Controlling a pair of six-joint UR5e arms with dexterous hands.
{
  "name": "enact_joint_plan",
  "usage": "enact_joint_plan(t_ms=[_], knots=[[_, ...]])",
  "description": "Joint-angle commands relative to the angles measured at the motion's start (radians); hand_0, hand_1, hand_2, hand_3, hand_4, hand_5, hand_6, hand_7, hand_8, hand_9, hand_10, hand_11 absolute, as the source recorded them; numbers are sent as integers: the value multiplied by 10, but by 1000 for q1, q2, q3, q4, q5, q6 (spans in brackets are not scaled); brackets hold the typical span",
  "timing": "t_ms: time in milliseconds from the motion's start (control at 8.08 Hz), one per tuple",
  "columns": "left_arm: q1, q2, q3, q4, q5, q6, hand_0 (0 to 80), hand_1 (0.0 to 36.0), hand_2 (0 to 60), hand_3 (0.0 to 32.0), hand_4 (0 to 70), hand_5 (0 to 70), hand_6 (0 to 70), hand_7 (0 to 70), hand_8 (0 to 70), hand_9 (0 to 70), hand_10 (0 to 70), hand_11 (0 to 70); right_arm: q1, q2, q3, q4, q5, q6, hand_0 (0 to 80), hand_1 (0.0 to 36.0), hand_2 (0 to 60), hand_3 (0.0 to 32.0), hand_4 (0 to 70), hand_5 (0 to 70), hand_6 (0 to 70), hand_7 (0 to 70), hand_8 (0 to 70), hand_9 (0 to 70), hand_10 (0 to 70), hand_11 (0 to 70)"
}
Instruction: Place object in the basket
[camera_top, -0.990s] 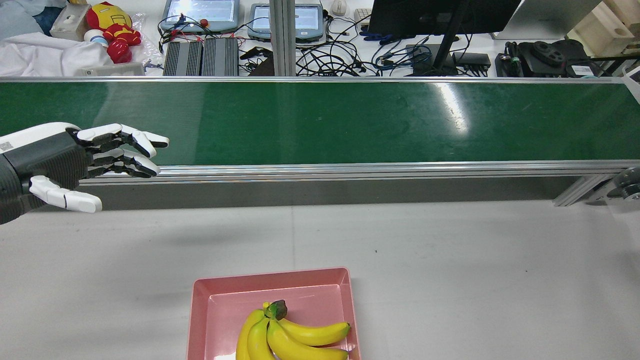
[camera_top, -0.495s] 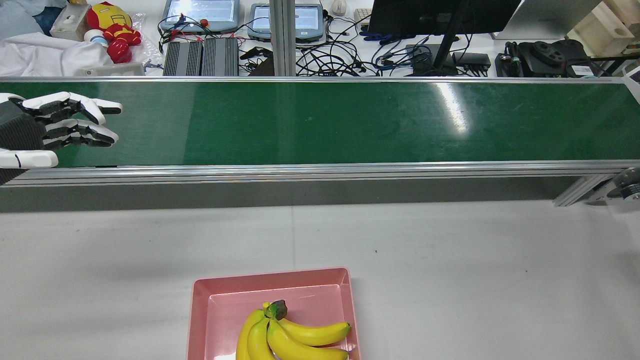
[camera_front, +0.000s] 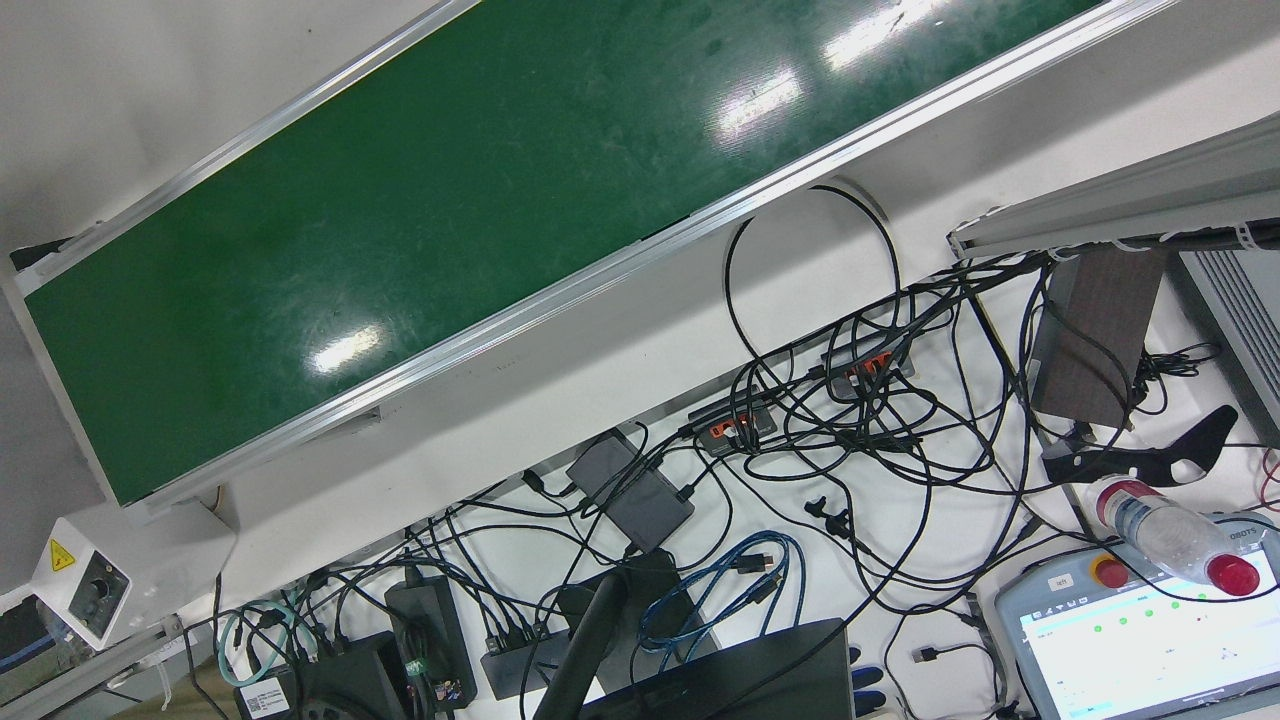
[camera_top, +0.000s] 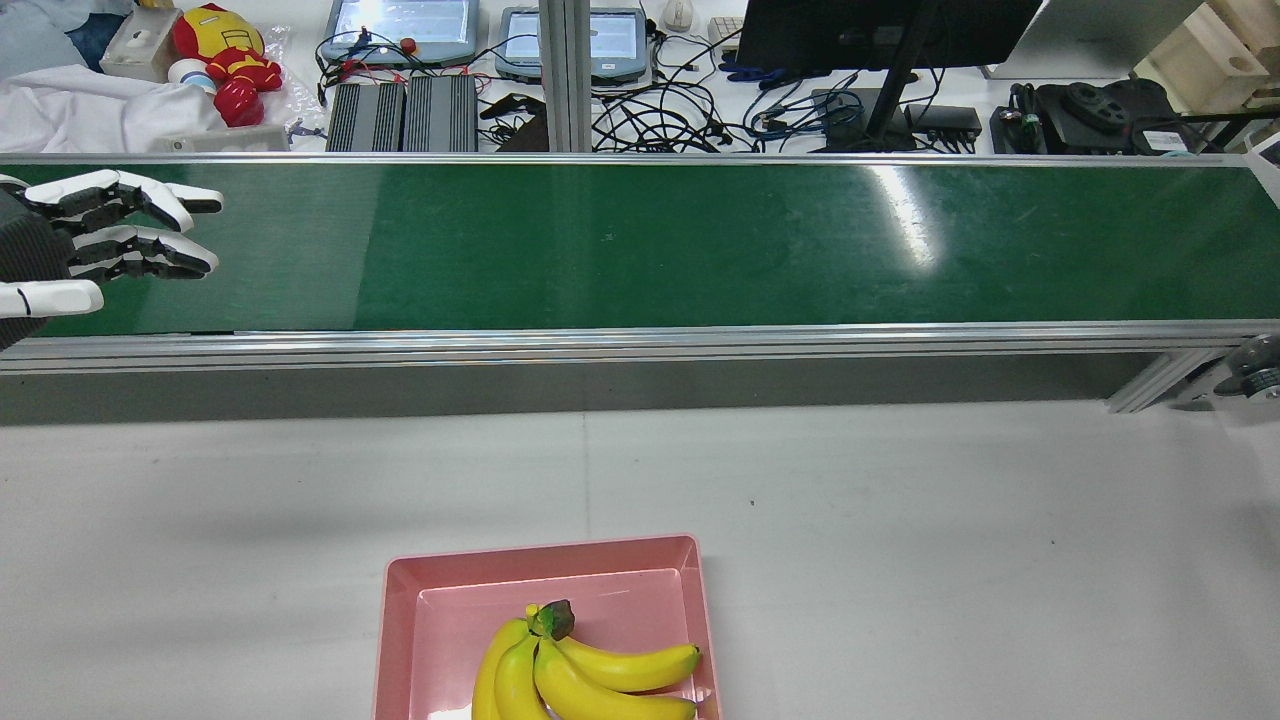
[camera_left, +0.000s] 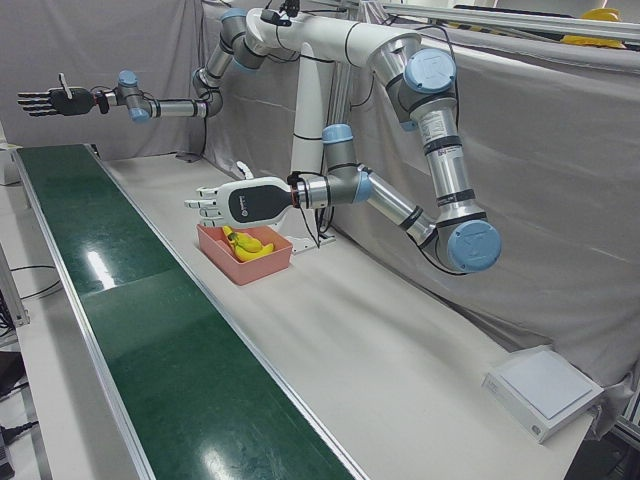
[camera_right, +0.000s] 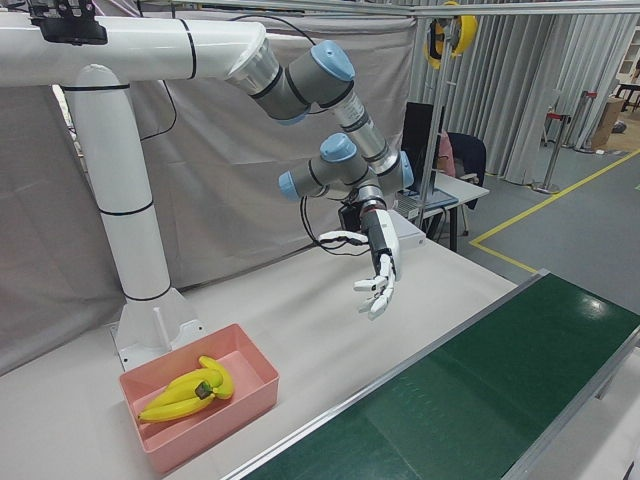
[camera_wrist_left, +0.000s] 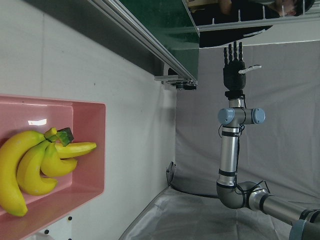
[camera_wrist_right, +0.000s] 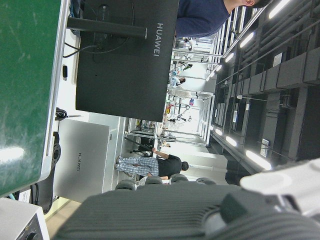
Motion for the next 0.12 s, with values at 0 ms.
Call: enact_joint_plan(t_ms=[0], knots=[[-38, 0, 6, -5, 0, -2, 394, 38, 156, 0, 226, 466, 141, 249, 277, 327, 177, 255, 0, 0, 0, 0, 0, 0, 0, 0, 0, 0, 0, 0, 0, 0, 0, 0, 0, 0]])
